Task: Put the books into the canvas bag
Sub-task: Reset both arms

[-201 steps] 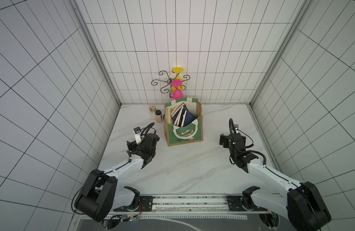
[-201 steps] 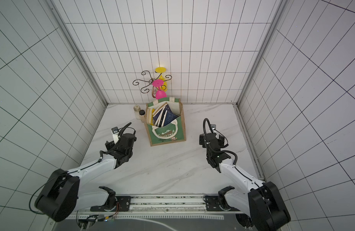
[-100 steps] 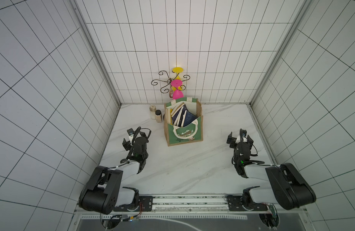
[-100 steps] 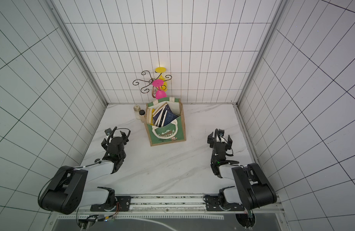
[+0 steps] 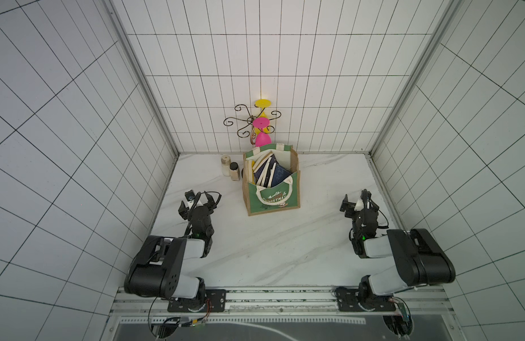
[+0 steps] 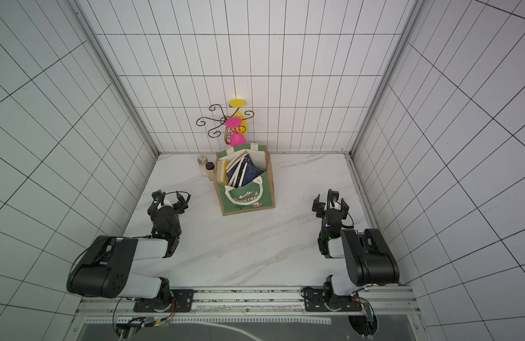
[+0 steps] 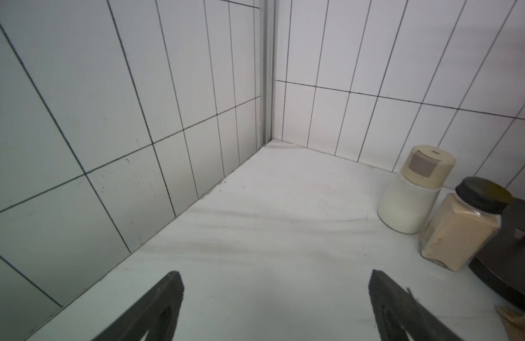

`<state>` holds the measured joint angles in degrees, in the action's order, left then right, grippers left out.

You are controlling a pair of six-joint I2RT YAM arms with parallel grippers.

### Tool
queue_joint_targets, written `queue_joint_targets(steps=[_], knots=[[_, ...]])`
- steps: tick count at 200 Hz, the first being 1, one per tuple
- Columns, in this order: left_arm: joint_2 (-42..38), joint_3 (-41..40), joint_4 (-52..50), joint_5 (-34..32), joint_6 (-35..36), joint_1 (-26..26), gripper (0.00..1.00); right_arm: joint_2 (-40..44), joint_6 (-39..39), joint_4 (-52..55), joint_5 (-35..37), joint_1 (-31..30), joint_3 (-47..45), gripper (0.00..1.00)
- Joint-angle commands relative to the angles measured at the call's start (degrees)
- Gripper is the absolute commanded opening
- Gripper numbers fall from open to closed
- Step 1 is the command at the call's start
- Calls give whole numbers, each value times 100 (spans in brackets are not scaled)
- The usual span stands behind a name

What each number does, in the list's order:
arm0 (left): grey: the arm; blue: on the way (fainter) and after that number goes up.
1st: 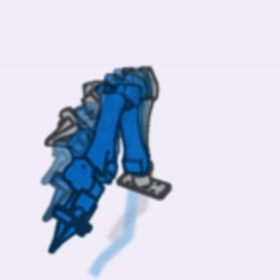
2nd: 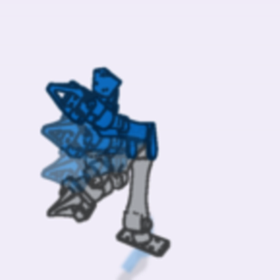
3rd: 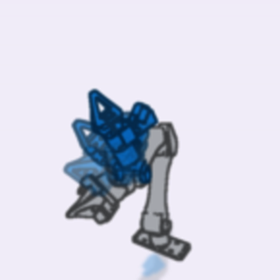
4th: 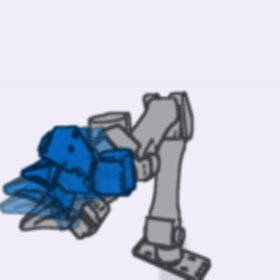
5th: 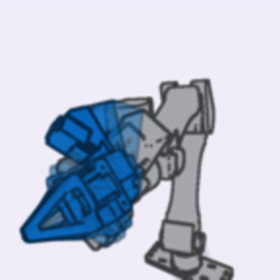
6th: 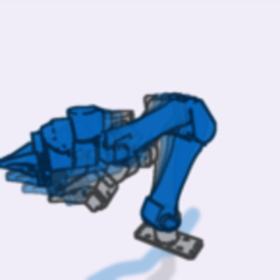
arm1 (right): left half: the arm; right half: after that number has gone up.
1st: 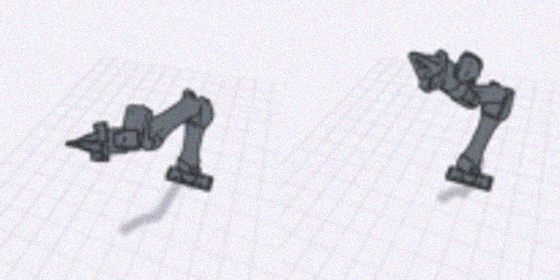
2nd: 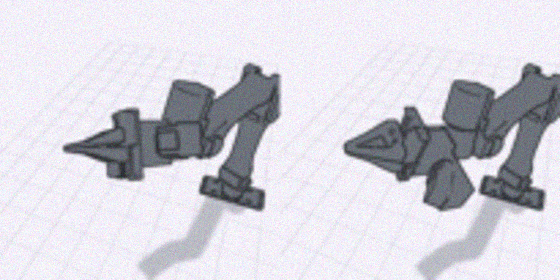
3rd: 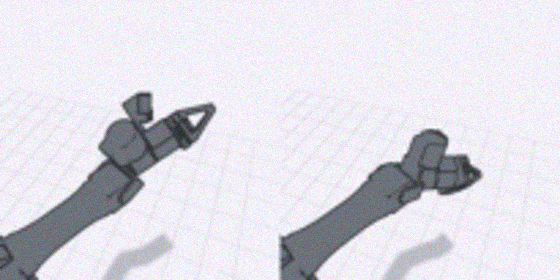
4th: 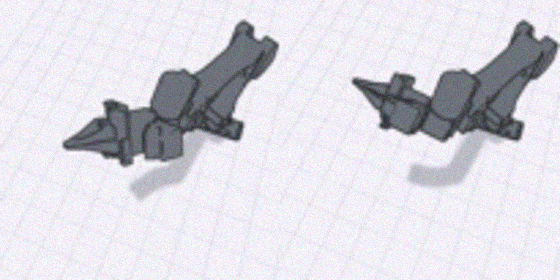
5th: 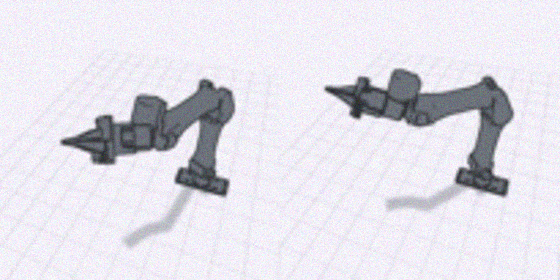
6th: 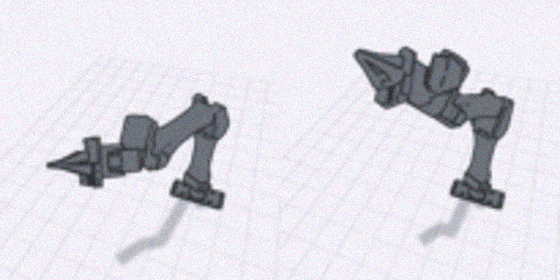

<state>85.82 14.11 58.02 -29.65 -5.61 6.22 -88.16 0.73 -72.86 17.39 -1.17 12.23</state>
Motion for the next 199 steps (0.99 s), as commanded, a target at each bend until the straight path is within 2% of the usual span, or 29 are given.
queue_joint_targets(steps=[1, 18, 27, 73, 199], knots=[[234, 260, 268, 748, 413, 37, 97, 63, -191, -72, -523, 117, 49, 99], [457, 541, 119, 677, 487, 73, 97, -95, -145, -198, -612, 137, 151, 99], [449, 514, 151, 672, 488, 90, 97, -14, -184, 90, -676, 173, 200, 99], [348, 617, -209, 612, 417, 107, 97, -55, -171, -64, -676, 187, 164, 99], [365, 636, -235, 505, 408, 139, 97, -65, -161, -81, -671, 191, 157, 99]])
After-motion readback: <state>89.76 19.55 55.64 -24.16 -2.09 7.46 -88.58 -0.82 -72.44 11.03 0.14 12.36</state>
